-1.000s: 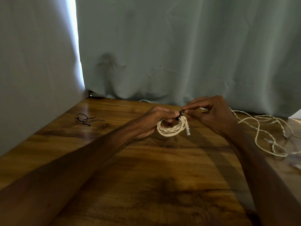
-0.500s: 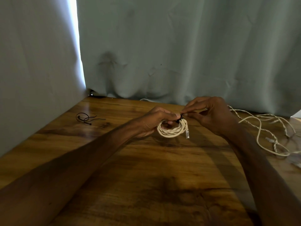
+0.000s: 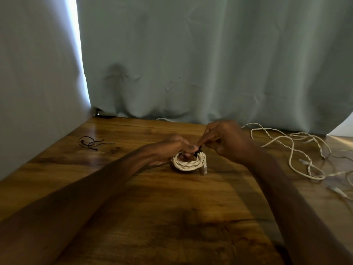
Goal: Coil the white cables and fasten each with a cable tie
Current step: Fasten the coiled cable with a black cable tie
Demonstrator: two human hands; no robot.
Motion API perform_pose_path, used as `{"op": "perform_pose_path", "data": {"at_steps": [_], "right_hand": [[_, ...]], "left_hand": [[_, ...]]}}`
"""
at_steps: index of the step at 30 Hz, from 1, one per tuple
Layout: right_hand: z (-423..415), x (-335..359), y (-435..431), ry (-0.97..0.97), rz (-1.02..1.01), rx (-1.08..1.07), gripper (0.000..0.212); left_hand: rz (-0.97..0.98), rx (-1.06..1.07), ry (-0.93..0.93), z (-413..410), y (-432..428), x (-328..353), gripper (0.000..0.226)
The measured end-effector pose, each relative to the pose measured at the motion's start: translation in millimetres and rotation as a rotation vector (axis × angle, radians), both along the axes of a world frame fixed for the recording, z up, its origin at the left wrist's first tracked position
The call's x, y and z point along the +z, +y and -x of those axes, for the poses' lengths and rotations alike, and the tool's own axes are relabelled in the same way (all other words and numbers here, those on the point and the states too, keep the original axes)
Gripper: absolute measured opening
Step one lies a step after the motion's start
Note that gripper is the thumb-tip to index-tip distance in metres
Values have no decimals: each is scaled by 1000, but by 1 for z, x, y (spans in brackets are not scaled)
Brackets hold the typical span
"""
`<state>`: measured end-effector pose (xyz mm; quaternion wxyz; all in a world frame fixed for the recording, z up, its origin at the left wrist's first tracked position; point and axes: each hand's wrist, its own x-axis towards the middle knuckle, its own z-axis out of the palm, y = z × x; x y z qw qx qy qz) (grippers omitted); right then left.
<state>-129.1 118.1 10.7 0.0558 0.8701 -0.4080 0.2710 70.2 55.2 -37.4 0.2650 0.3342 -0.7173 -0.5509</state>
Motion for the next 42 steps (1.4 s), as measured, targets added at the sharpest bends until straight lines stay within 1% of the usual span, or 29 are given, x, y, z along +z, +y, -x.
{"op": "perform_pose_path", "data": {"at_steps": [4, 9, 12, 15, 18, 21, 23, 26, 28, 30, 34, 36, 39, 40, 42], "right_hand": [[9, 1, 1, -149, -82, -33, 21], [12, 2, 1, -235, -216, -51, 17], [15, 2, 1, -303, -253, -27, 13], [16, 1, 1, -314, -255, -7, 11], [17, -1, -1, -329, -294, 4, 13], [17, -2, -3, -317, -287, 27, 14], [16, -3, -4, -280, -271, 37, 13], [13, -6, -5, -208, -254, 34, 12], [12, -7, -6, -197, -244, 38, 13], [12, -8, -7, -235, -252, 37, 13], [13, -11, -10, -323, -290, 43, 14], [14, -13, -10, -367, -323, 37, 13], [14, -17, -11, -462, -368, 56, 19], [14, -18, -12, -502, -377, 55, 24], [16, -21, -14, -600, -397, 20, 41]], "left_hand": [[-35, -22, 39, -1, -1, 3, 22], [-17, -84, 33, -3, -1, 3, 26], [-29, -121, 54, -4, -1, 5, 26], [-18, -129, 56, -4, 0, 6, 23], [0, -119, 57, -3, -2, 5, 26], [18, -118, 48, -2, -2, 6, 26], [45, -104, 11, -3, -4, 5, 27], [86, -79, -62, -4, -8, 2, 36], [85, -80, -72, -4, -9, -1, 27], [79, -68, -64, -4, -10, -1, 20], [73, -56, -62, -3, -10, -2, 34], [68, -66, -56, -4, -10, -3, 36], [74, -46, -26, -4, -14, -6, 38], [86, -35, -23, -4, -15, -7, 39], [115, 4, -13, -3, -17, -8, 38]]}}
